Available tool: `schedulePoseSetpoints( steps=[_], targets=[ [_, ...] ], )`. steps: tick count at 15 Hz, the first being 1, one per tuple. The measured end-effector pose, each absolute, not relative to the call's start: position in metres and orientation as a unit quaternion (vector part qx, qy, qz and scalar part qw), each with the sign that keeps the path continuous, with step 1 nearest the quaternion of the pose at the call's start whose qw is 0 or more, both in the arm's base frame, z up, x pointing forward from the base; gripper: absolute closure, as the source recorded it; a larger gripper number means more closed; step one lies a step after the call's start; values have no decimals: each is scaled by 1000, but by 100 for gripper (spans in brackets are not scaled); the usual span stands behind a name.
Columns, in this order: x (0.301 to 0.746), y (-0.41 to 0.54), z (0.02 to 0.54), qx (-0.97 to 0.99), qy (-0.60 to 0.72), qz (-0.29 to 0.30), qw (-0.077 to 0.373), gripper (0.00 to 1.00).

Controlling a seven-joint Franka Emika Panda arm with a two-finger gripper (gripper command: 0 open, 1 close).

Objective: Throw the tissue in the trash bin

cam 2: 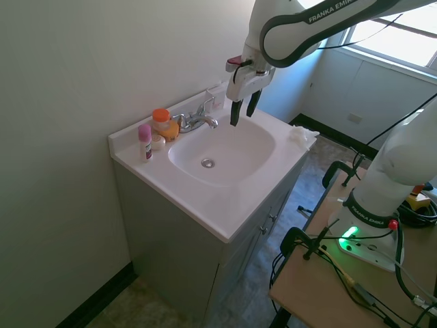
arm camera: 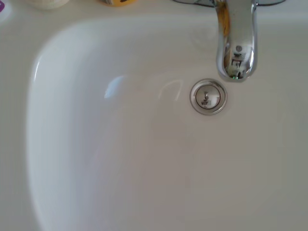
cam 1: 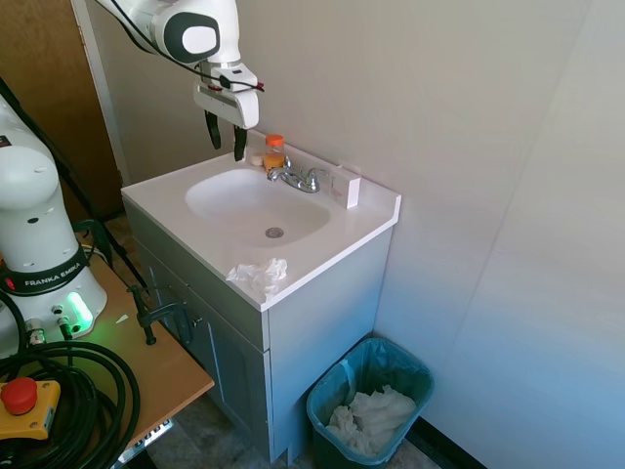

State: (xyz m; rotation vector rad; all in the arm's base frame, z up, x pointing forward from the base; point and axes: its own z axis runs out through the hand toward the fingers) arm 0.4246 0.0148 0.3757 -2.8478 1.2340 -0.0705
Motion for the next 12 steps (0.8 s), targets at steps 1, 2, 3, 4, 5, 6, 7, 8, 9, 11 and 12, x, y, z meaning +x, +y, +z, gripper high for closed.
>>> schedulePoseSetpoints(
  steps=[1, 2, 3, 4, 5, 6, 7, 8, 9, 11, 12],
  targets=[
    [425, 15, 375, -917, 398, -23, 18, 0],
    [425, 14, 376, -914, 404, -27, 16, 0],
    [427, 8, 377, -908, 417, -35, 18, 0],
    [429, -5, 381, -898, 436, -46, 18, 0],
    [429, -24, 384, -887, 457, -56, 17, 0],
    [427, -46, 387, -877, 477, -61, 15, 0],
    [424, -68, 388, -867, 494, -63, 12, 0],
    [420, -88, 388, -858, 509, -66, 7, 0],
    [414, -110, 387, -850, 522, -68, -3, 0],
    [397, -148, 378, -834, 546, -73, -24, 0],
    [386, -164, 371, -826, 557, -73, -35, 0]
  ],
)
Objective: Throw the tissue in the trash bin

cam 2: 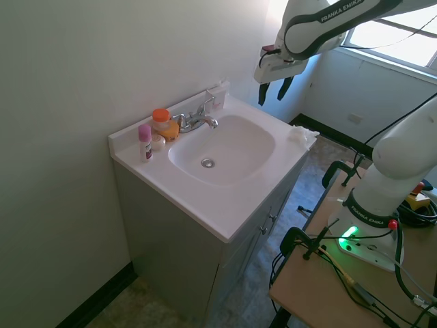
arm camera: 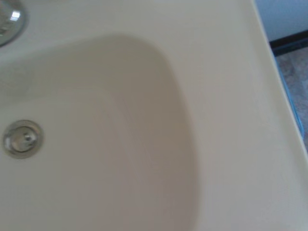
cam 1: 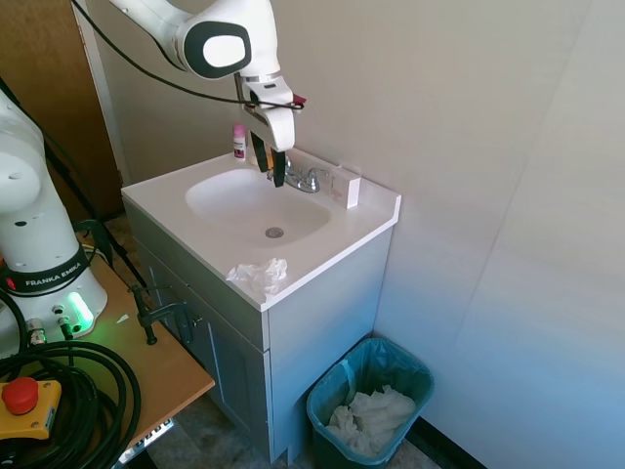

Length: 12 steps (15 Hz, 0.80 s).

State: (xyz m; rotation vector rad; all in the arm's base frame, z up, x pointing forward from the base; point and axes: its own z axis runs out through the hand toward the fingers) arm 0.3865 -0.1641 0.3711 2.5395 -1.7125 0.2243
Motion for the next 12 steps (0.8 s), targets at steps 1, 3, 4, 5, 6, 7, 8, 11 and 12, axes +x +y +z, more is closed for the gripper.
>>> schedulePoseSetpoints(
  steps=[1, 3, 4, 5, 6, 7, 8, 11, 12],
  targets=[
    [375, -177, 362, 821, -565, 70, 46, 0],
    [353, -194, 343, 812, -578, 58, 58, 0],
    [343, -201, 335, 809, -582, 53, 63, 0],
    [334, -208, 326, 805, -588, 48, 66, 0],
    [325, -215, 317, 801, -593, 42, 69, 0],
    [319, -223, 309, 797, -598, 37, 71, 0],
    [316, -229, 301, 794, -603, 35, 70, 0],
    [313, -240, 271, 789, -610, 19, 67, 0],
    [313, -243, 263, 789, -611, 14, 67, 0]
  ],
)
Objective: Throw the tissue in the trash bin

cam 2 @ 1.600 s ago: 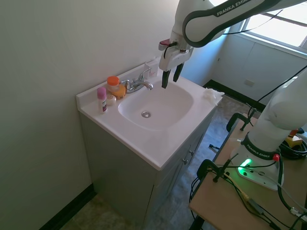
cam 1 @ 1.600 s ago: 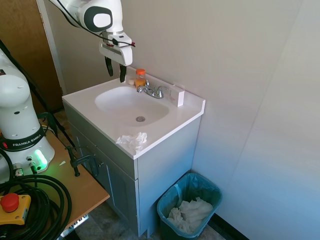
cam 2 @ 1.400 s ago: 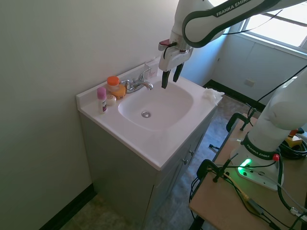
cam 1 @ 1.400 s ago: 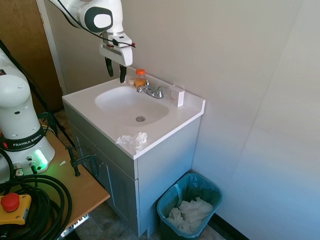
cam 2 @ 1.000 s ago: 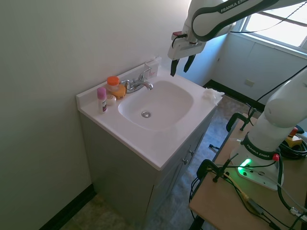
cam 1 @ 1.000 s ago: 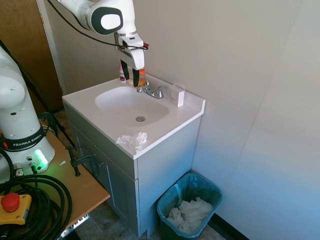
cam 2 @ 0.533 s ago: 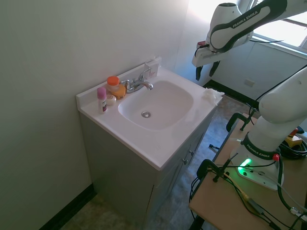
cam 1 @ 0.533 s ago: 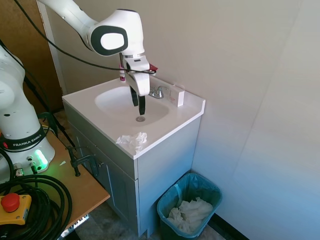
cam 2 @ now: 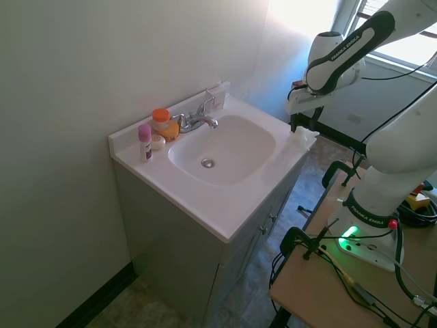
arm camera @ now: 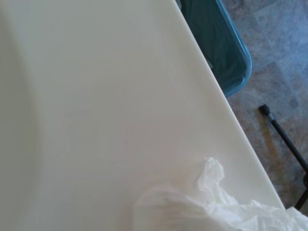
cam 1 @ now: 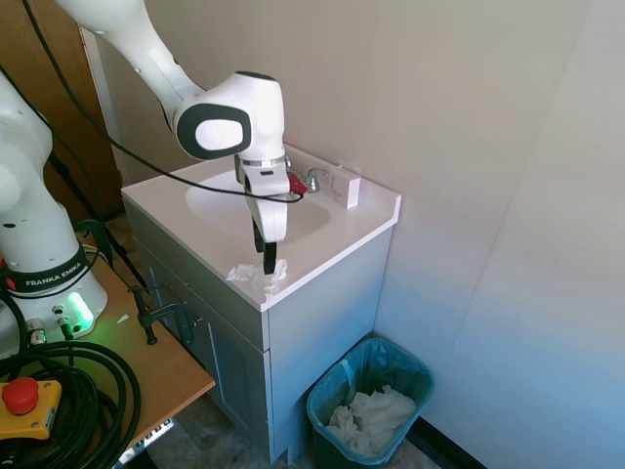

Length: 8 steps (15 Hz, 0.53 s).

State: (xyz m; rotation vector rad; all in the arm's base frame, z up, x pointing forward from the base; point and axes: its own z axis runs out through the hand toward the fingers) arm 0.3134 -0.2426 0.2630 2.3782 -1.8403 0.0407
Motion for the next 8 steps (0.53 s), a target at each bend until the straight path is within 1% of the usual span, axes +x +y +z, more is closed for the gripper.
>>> schedulePoseSetpoints(
  steps=[1, 5, 8],
  targets=[
    [315, -245, 257, 789, -610, 11, 67, 100],
    [322, -249, 241, 788, -613, 9, 59, 100],
    [325, -249, 238, 789, -613, 10, 46, 100]
  ],
)
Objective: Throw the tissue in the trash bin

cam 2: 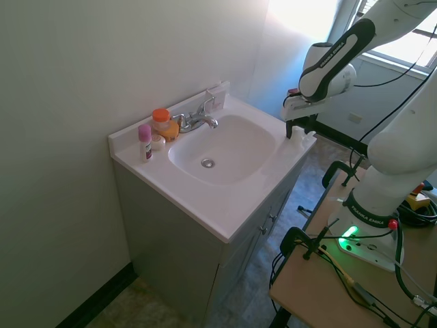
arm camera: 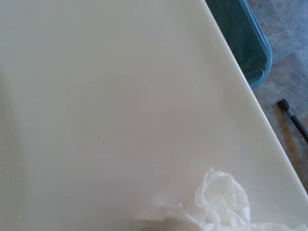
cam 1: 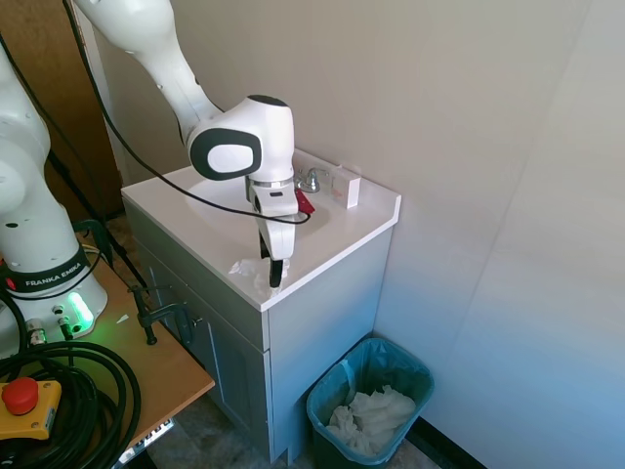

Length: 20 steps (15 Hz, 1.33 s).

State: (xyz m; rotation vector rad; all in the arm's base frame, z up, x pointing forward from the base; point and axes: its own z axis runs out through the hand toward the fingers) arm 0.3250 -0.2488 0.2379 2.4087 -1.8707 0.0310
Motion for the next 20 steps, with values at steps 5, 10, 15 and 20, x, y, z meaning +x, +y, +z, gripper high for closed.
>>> schedulePoseSetpoints(
  steps=[5, 10, 15, 20],
  targets=[
    [329, -245, 238, 786, -617, 13, 38, 100],
    [332, -246, 240, 787, -616, 17, 34, 100],
    [341, -262, 271, 780, -623, 43, 22, 100],
    [360, -331, 344, 717, -689, 110, -21, 100]
  ],
)
